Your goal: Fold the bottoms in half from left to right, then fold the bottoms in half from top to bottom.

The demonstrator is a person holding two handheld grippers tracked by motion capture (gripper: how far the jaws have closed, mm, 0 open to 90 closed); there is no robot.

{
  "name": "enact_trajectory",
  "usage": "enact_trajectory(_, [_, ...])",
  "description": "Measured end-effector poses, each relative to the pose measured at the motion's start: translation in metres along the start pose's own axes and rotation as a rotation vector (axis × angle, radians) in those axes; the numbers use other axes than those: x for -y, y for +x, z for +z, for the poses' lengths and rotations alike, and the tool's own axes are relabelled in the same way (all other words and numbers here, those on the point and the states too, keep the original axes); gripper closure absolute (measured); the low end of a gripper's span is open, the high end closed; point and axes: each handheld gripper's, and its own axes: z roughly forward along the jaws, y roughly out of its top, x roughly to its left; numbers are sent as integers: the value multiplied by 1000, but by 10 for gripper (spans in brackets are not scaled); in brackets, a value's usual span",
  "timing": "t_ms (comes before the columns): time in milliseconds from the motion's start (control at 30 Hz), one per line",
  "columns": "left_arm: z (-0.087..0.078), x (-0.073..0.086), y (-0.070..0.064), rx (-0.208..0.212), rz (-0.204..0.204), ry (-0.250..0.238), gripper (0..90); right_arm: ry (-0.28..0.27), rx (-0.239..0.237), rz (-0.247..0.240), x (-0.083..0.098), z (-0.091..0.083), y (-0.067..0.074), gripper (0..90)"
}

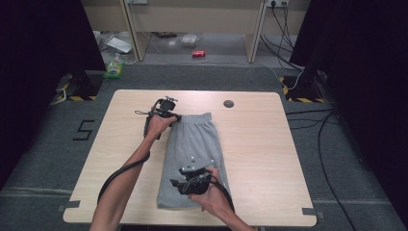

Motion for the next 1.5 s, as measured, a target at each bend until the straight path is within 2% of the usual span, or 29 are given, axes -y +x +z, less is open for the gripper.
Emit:
enact_trajectory(133, [0, 0, -1, -4, -3, 0, 732, 0, 54, 16, 0, -1, -20, 504])
enact_trajectory(267, [2, 1, 2, 12, -20, 0, 735, 8, 100, 41, -2, 1, -39, 511])
enact_trajectory(567, [3, 1, 2, 11, -19, 2, 741, 34, 126, 75, -8, 16, -68, 511])
enact_trajectory(600, [3, 1, 2, 11, -19, 2, 741, 34, 126, 75, -8, 16, -68, 511])
enact_trajectory(667, [3, 2, 1, 6, -17, 0, 741, 41, 146, 87, -10, 17, -80, 511])
enact_trajectory(1367, [4, 2, 2, 11, -25, -1, 740, 13, 273, 180, -27, 5, -154, 508])
enact_trajectory(1400, [4, 2, 2, 11, -25, -1, 740, 13, 273, 180, -27, 5, -154, 508])
enact_trajectory(1433, [4, 2, 1, 10, -24, 1, 740, 17, 286, 180, -30, 5, -163, 507])
enact_trajectory(1500, [4, 1, 1, 8, -22, 4, 739, 21, 299, 176, -33, 4, -169, 506])
